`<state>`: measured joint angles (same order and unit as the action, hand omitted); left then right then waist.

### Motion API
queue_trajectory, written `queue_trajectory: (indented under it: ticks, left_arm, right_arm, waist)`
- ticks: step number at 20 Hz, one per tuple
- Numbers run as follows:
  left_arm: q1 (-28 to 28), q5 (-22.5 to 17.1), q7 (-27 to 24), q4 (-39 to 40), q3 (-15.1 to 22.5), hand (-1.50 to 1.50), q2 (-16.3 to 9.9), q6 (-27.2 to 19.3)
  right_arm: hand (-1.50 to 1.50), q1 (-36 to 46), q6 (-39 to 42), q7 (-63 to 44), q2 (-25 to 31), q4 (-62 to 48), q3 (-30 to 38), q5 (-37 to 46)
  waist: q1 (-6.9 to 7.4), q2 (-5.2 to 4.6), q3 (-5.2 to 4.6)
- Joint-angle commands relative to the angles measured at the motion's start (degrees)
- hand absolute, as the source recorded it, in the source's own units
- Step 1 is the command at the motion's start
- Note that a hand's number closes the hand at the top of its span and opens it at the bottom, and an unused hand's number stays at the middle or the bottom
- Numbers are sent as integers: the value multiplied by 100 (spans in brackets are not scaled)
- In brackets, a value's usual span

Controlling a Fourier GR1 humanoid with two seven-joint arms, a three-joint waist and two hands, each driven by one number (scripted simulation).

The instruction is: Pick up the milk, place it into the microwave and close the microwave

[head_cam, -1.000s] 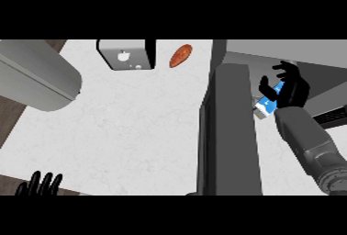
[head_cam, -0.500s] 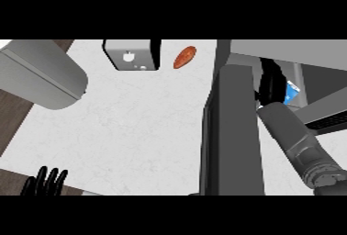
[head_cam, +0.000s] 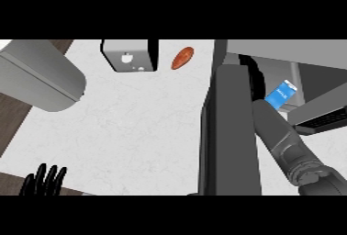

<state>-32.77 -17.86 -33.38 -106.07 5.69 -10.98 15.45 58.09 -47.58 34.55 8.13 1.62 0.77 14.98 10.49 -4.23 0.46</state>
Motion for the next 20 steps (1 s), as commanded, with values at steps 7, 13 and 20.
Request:
queue_trajectory:
  ticks: [7, 13, 20]
  left_arm:
    - [-95, -17, -116, -13, -106, -150, -66, 74]
    - [-181, -55, -136, 16, -134, -150, -45, 85]
    - [-559, -5, 49, -476, 40, -150, 61, -60]
  right_arm:
    - [-150, -194, 1235, 683, -204, 545, 692, -715]
    - [-150, -747, 2330, 1474, -261, 700, 1118, -1178]
    - [-150, -1329, 2966, 2154, -417, 629, 1308, -1365]
  waist:
    - [-247, 95, 0]
    - [-493, 176, -7]
    - [-680, 273, -18]
